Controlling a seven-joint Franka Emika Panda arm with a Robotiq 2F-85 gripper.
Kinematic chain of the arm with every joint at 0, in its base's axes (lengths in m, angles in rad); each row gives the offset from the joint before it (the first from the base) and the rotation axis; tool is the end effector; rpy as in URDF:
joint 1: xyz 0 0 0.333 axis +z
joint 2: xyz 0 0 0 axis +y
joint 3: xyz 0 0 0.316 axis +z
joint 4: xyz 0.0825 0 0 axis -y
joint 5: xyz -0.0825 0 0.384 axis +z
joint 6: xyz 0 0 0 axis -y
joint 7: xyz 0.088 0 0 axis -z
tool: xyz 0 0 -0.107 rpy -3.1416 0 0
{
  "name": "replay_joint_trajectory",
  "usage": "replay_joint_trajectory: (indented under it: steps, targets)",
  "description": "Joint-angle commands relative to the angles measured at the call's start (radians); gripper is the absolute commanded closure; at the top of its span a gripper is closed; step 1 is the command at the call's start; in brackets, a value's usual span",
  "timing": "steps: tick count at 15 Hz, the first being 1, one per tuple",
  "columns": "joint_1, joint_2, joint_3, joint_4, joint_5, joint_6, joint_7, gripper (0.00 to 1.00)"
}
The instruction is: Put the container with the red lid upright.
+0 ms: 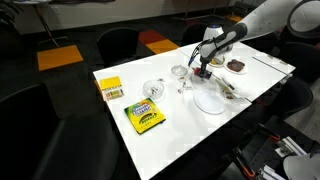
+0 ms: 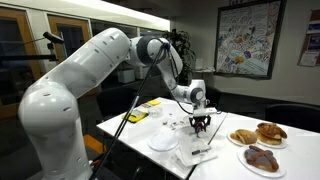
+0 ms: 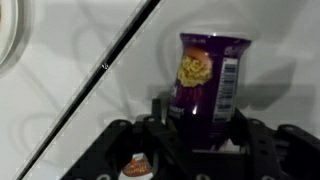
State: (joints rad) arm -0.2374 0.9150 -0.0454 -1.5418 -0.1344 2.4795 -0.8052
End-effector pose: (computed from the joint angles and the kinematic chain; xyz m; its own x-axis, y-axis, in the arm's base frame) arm 0.6717 -0.1901 0.1105 0.7985 0.5971 -0.0765 0.6020 -0.7929 0.0942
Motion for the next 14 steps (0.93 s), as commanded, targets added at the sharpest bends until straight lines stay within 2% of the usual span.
replay_joint_trajectory:
  steps: [1,3,5,14]
  targets:
    - [0.004,-0.005,-0.001,-0.013,-0.038,0.049,0.015,0.69]
    - [-0.007,-0.003,0.023,-0.004,-0.04,0.069,-0.016,0.71]
    - [-0.042,-0.007,0.093,0.003,-0.024,0.12,-0.115,0.71]
    - [-0.017,0.052,0.323,0.174,0.02,0.124,-0.473,0.71]
